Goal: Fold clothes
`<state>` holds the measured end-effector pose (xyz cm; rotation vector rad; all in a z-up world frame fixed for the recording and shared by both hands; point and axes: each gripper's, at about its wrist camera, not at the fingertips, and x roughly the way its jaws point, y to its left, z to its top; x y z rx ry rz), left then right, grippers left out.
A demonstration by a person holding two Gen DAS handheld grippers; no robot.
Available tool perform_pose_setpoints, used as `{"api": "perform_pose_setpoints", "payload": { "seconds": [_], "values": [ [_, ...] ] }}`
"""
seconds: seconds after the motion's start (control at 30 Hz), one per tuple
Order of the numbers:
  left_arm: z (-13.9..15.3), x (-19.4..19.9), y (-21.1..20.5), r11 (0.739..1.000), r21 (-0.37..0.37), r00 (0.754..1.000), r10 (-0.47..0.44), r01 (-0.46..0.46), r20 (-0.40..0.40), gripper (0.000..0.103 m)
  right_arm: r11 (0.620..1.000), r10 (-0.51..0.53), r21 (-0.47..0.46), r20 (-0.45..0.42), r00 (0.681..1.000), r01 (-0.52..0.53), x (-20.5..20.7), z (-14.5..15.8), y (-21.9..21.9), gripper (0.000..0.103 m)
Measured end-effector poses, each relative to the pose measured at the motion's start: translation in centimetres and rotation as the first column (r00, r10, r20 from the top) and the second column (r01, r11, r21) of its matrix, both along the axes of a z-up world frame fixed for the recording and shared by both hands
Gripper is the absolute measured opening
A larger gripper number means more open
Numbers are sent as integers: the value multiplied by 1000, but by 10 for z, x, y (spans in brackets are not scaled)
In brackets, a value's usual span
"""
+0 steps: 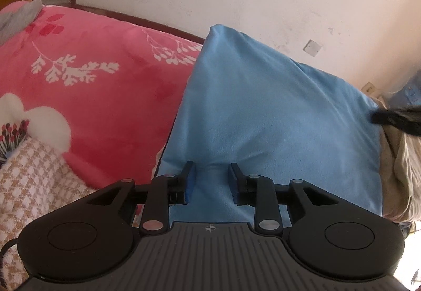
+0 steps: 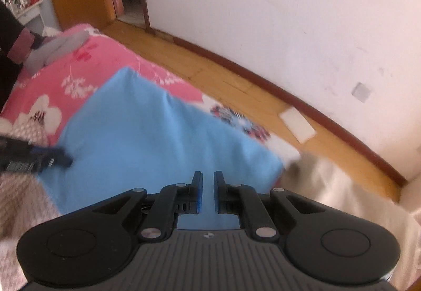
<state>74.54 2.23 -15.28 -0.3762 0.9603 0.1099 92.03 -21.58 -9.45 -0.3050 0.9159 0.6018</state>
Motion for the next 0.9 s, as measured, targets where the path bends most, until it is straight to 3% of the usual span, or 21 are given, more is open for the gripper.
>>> {"api": "perform_pose_setpoints", "payload": {
  "seconds": [0.1,0.17,0.23,0.33,0.47,0.53,0.57,0.67,0.8,0.9],
  "values": [
    [-1,-1,3,1000,-15,1000,-16,16,2,28,997,-60,-50,55,997,63,27,-26,-2,8],
    [-1,-1,5,999,-23,1000,-22,22,0,28,985,-158,-59,59,986,161,38,-34,-10,8],
    [-4,-2,7,999,-30,1000,-22,22,1,28,973,-226,-27,84,970,229,36,-19,-15,9],
    [-5,-3,7,999,-39,1000,-13,13,6,28,985,-171,45,121,978,166,26,3,2,9],
    [-5,-4,6,999,-38,1000,-8,9,12,28,986,-56,154,-27,998,60,41,-8,35,9],
    [-7,-5,7,999,-45,1000,-8,9,16,28,983,-49,169,-98,994,65,59,-26,49,8],
    [-7,-6,8,999,-50,1000,-8,9,16,28,980,-85,168,-109,990,103,68,-34,49,6],
    [-9,-7,12,998,-66,1000,-8,9,18,28,951,-278,135,-27,960,280,81,-34,35,10],
    [-11,-9,14,997,-74,1000,-8,10,30,28,930,-217,277,-112,970,240,74,-16,29,10],
    [-12,-9,14,997,-74,1000,-7,9,30,28,943,-54,314,-179,982,109,69,-21,56,13]
  ]
}}
